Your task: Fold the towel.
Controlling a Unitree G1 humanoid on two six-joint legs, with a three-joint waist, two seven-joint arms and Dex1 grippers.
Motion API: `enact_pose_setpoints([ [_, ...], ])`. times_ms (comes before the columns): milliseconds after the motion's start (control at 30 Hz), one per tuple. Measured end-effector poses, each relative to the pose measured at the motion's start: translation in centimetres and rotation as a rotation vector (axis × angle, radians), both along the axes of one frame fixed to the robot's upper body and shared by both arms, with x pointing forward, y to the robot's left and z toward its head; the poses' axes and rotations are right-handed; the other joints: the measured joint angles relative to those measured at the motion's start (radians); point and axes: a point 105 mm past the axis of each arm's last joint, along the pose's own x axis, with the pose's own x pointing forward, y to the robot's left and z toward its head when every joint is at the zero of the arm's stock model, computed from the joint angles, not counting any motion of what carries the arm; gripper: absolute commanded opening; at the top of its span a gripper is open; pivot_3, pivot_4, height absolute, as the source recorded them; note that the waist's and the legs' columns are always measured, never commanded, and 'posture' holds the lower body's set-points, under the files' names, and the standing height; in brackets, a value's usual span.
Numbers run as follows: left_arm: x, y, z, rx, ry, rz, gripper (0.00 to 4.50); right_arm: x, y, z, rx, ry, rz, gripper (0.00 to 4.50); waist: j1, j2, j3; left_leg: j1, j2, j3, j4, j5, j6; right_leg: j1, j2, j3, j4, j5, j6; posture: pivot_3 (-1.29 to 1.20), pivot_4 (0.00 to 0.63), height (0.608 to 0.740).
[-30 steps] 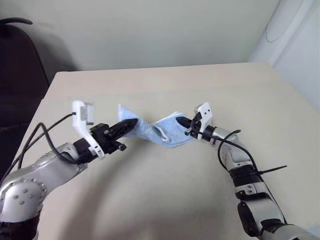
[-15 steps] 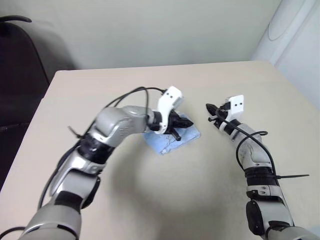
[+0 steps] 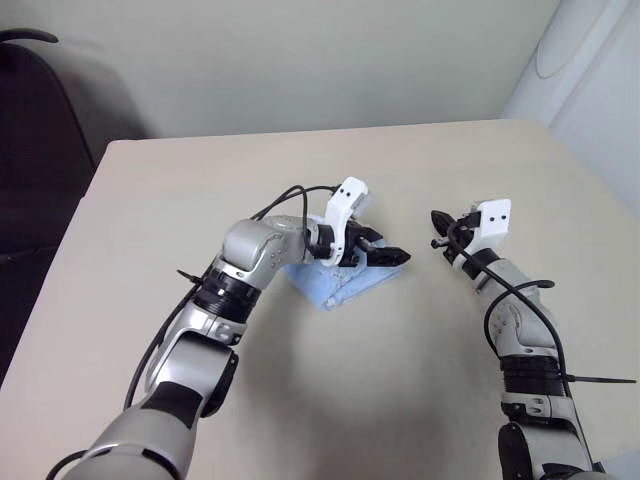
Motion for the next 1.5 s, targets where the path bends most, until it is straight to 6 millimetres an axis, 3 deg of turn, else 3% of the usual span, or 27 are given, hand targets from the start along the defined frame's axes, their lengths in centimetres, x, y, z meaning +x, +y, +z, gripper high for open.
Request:
enact_pose_setpoints([
  [67,0.8,3.7,3.9,-0.203,-0.072,0.127,4.49,-0.6,2.0,0.6,-0.041,-0.012,0.110,0.00,-0.015,0.000,0.000,-0.001,-0.001,0.002,0.001,-0.001,0.001,-0.003,0.005,-0.001,0.000,0.002,-0.002,0.00,0.150,0.738],
  [100,1.2,6.7,6.2,-0.261,-0.154,0.225,4.49,-1.1,3.0,1.0,-0.069,-0.023,0.172,0.00,-0.022,0.000,0.000,0.000,-0.002,0.003,0.000,0.000,0.001,-0.003,0.007,-0.001,-0.002,0.003,-0.003,0.00,0.150,0.738],
  [167,1.2,11.7,8.1,-0.289,-0.274,0.396,4.49,-1.8,4.6,1.8,-0.102,-0.045,0.267,0.00,-0.026,0.001,-0.001,0.004,-0.002,0.002,-0.002,0.000,0.001,-0.001,0.009,0.000,-0.002,0.003,-0.003,0.00,0.150,0.738],
  [200,1.2,12.9,8.2,-0.295,-0.287,0.443,4.49,-2.1,5.0,1.9,-0.107,-0.050,0.290,0.00,-0.024,0.001,-0.001,0.005,-0.002,0.002,-0.003,0.000,0.001,0.000,0.009,0.000,-0.002,0.003,-0.004,0.00,0.150,0.738],
  [300,1.3,15.7,6.0,-0.289,-0.249,0.570,4.49,-2.4,7.3,2.4,-0.119,-0.054,0.386,0.00,-0.009,0.000,-0.001,0.006,0.000,-0.002,-0.002,0.000,0.001,0.001,0.007,0.004,-0.002,0.002,-0.005,0.00,0.150,0.738],
  [433,0.4,20.9,0.8,-0.181,-0.154,0.783,4.49,-3.2,10.5,2.9,-0.123,-0.066,0.522,0.00,-0.014,-0.002,-0.001,0.006,-0.001,0.000,-0.001,0.001,0.002,-0.001,0.007,0.012,-0.002,0.003,-0.006,0.00,0.150,0.738],
  [500,0.0,22.0,-0.8,-0.131,-0.132,0.830,4.49,-3.3,11.8,2.1,-0.119,-0.038,0.568,0.00,-0.010,-0.003,-0.001,0.005,-0.002,0.000,0.000,0.001,0.002,-0.002,0.007,0.013,-0.002,0.000,-0.012,0.00,0.150,0.738],
  [633,-0.8,21.7,-2.3,-0.073,-0.134,0.834,4.49,-2.7,13.5,-2.4,-0.154,0.107,0.593,0.00,-0.005,-0.004,-0.002,0.005,-0.002,0.000,0.001,0.000,0.002,-0.003,0.006,0.016,-0.002,0.001,-0.015,0.00,0.150,0.738],
  [733,-1.4,20.5,-2.8,-0.044,-0.143,0.796,4.49,-2.4,12.5,-5.9,-0.186,0.207,0.549,0.00,-0.004,-0.004,-0.002,0.004,-0.003,0.002,0.002,0.000,0.002,-0.003,0.005,0.018,-0.002,0.003,-0.015,0.00,0.150,0.738],
  [767,-1.6,20.3,-3.1,-0.037,-0.138,0.785,4.49,-2.4,12.3,-6.1,-0.187,0.204,0.543,0.00,-0.006,-0.004,-0.002,0.004,-0.003,0.002,0.002,0.000,0.003,-0.004,0.005,0.019,-0.001,0.003,-0.015,0.00,0.150,0.738],
  [867,-2.0,19.4,-3.3,-0.035,-0.141,0.756,4.49,-2.3,11.8,-5.7,-0.190,0.180,0.530,0.00,-0.008,-0.004,-0.002,0.004,-0.003,0.003,0.002,0.000,0.003,-0.004,0.006,0.019,-0.001,0.004,-0.016,0.00,0.150,0.738],
  [933,-2.5,19.0,-3.4,-0.028,-0.147,0.730,4.50,-2.3,11.0,-4.8,-0.160,0.161,0.510,0.36,-0.008,-0.004,-0.002,0.004,-0.003,0.003,0.002,0.000,0.003,-0.005,0.006,0.019,-0.001,0.004,-0.017,0.00,0.150,0.738],
  [1100,-3.2,17.2,-4.7,0.008,-0.123,0.628,4.50,-3.3,8.4,0.2,-0.077,0.055,0.494,1.96,-0.010,-0.005,-0.002,0.004,-0.009,0.005,0.003,0.000,0.003,-0.005,0.007,0.019,-0.001,0.004,-0.017,0.00,0.150,0.738],
  [1200,-3.3,16.2,-5.3,0.034,-0.115,0.583,4.50,-3.8,7.8,2.0,-0.031,0.040,0.489,2.97,-0.011,-0.005,-0.002,0.004,-0.009,0.004,0.004,0.000,0.003,-0.005,0.008,0.020,-0.001,0.004,-0.016,0.00,0.150,0.738],
  [1333,-3.5,14.8,-6.1,0.054,-0.110,0.514,4.50,-3.4,6.3,1.2,0.027,0.150,0.416,4.39,-0.011,-0.005,-0.002,0.004,-0.009,0.004,0.004,0.000,0.003,-0.005,0.007,0.021,-0.001,0.005,-0.015,0.00,0.150,0.738],
  [1500,-3.3,14.3,-6.1,0.067,-0.119,0.494,4.50,-2.2,4.7,-1.0,0.127,0.318,0.340,4.39,-0.011,-0.005,-0.002,0.004,-0.010,0.004,0.004,0.000,0.003,-0.005,0.007,0.022,-0.001,0.005,-0.014,0.00,0.150,0.738],
])
